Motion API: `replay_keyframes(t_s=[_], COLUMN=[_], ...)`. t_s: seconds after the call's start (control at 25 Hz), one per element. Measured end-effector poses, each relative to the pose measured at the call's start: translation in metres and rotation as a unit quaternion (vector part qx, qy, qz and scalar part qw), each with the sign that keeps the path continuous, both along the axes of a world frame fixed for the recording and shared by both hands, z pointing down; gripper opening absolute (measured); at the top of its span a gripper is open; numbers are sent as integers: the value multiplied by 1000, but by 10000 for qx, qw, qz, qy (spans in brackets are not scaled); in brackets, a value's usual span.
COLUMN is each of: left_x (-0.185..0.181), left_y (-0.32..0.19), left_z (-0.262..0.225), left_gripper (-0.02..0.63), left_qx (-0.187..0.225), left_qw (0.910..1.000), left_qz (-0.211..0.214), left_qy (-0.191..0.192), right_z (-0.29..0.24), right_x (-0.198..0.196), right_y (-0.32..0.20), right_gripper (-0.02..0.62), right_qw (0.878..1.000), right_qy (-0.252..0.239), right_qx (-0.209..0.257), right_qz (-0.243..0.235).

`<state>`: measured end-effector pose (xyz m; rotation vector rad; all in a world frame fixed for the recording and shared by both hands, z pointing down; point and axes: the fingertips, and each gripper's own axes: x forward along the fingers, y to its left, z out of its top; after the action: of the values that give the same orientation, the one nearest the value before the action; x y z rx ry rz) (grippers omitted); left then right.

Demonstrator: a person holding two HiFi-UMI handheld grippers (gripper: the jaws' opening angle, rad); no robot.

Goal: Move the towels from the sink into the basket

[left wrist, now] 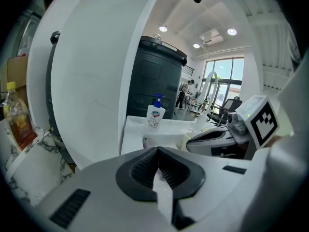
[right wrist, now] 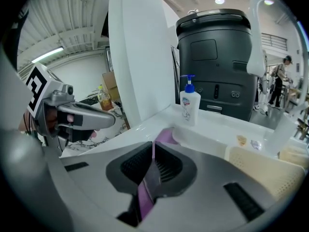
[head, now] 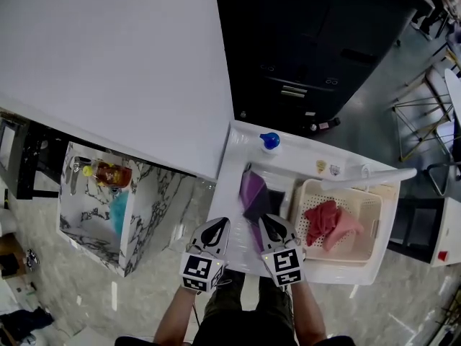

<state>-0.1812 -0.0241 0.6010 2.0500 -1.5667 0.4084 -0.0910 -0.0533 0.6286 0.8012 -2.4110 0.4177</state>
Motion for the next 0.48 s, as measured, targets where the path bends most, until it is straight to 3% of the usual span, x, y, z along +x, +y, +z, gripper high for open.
replay_keyframes(t_s=[0.48], left_x=[-16], left_y=[5], left_z=[20], left_gripper=[8], left_qx=[-197], left_qw=[9997], left_qz=[73], left_qy=[85], right_z=[37], right_x=[-14], right_y=[10], right_gripper=[41], right_qw=[9984], right_qy=[325], right_qx=[-426], right_qz=[163])
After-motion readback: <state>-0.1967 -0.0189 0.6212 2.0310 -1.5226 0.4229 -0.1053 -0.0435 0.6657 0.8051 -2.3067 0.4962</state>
